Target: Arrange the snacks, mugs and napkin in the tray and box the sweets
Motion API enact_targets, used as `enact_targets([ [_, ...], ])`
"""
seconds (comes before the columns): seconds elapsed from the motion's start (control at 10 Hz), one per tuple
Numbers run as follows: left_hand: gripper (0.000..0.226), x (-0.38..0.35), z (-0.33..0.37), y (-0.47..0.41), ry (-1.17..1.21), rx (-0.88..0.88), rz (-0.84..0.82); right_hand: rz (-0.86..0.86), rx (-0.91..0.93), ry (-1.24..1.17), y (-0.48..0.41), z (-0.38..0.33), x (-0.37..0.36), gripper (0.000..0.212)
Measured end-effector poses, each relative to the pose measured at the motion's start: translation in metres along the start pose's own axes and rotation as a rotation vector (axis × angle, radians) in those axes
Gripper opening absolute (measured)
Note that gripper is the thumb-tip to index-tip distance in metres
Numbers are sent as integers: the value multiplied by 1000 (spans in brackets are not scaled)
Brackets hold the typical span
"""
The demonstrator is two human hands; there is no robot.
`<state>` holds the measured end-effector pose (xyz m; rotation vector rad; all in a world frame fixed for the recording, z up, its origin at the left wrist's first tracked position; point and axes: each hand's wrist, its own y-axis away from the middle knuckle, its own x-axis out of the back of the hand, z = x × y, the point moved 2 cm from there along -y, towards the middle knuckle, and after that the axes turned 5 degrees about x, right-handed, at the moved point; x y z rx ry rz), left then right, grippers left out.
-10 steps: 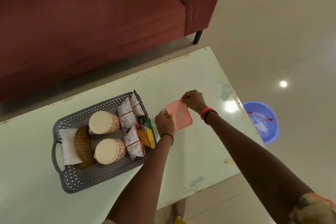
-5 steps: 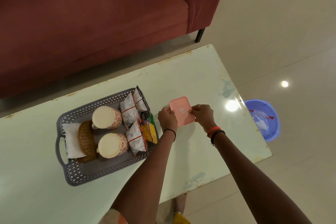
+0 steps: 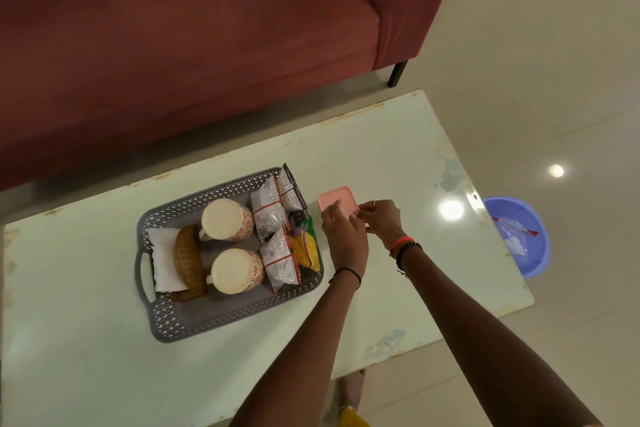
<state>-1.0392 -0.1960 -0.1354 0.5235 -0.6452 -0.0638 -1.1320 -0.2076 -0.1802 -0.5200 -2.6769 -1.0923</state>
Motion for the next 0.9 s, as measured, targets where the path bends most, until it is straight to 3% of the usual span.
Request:
enact_targets([
  [0.5,37,14,-10,16,66,-57,45,-7,68,172,2,-15,-27,25],
  [0.7,39,28,-3,26,36,-105,18,48,191,380,24,-18,-13,39],
  [0.9,43,67,-13,40,-152,-253,107,72,458,729,65,-22,-7,59],
])
